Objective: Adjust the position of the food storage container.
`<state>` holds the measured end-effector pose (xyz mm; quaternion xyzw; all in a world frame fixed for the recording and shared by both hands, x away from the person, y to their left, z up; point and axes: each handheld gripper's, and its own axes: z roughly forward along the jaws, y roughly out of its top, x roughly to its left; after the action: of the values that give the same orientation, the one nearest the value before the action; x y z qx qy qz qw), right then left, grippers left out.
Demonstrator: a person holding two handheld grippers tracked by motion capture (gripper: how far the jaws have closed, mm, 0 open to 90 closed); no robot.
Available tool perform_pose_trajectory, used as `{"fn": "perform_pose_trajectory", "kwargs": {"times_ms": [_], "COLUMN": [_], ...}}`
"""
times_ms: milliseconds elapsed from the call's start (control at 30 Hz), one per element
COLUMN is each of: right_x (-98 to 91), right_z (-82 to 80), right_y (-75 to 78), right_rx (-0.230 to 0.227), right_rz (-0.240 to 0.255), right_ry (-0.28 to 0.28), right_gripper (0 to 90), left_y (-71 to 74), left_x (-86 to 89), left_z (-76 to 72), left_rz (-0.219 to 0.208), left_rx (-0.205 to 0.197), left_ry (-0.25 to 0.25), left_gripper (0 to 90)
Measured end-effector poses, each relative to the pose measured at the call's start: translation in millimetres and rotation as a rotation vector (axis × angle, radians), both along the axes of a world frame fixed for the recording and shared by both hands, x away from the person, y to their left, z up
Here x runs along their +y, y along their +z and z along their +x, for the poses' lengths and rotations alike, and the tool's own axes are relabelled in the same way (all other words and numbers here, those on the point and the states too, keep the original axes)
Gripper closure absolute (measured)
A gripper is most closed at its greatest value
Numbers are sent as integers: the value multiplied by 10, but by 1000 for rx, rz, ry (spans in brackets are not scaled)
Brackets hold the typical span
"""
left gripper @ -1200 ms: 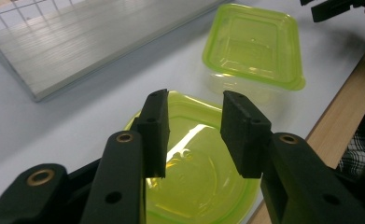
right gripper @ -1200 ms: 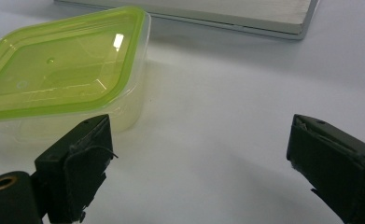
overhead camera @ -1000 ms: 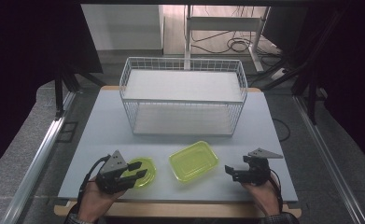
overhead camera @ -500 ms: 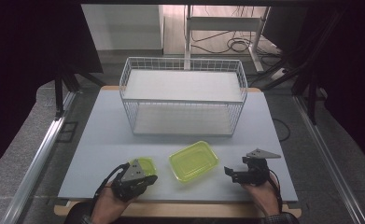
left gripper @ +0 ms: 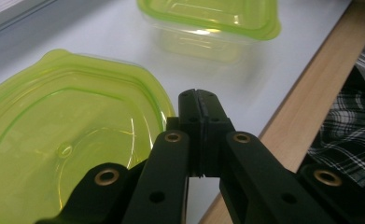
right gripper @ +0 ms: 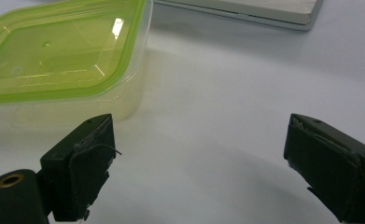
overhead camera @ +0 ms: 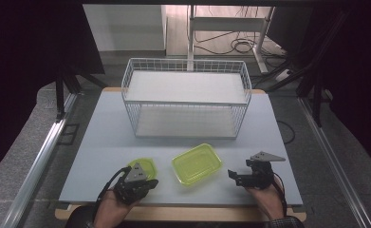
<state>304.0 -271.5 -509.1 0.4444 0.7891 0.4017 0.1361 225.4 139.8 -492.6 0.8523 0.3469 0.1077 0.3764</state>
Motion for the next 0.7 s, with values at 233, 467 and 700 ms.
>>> {"fn": "perform_pose_trajectory", "kwargs": {"times_ms": [233, 467, 700], "right_x": [4, 10, 16], "right_z": [2, 4, 4], "right_y": [-6, -12, -13], "right_rx": [4, 5, 7], "right_rz": [-5, -11, -11], "right_ry": [4, 8, 9], "right_gripper": [96, 98, 100], "left_y": [-33, -49, -65], "left_x": [147, 350, 498], "left_z": [57, 119, 162], "left_rz": [14, 2, -8], "left_rx": [15, 19, 13], "left_ry": [54, 109, 158], "left_gripper": [900, 900, 900]}}
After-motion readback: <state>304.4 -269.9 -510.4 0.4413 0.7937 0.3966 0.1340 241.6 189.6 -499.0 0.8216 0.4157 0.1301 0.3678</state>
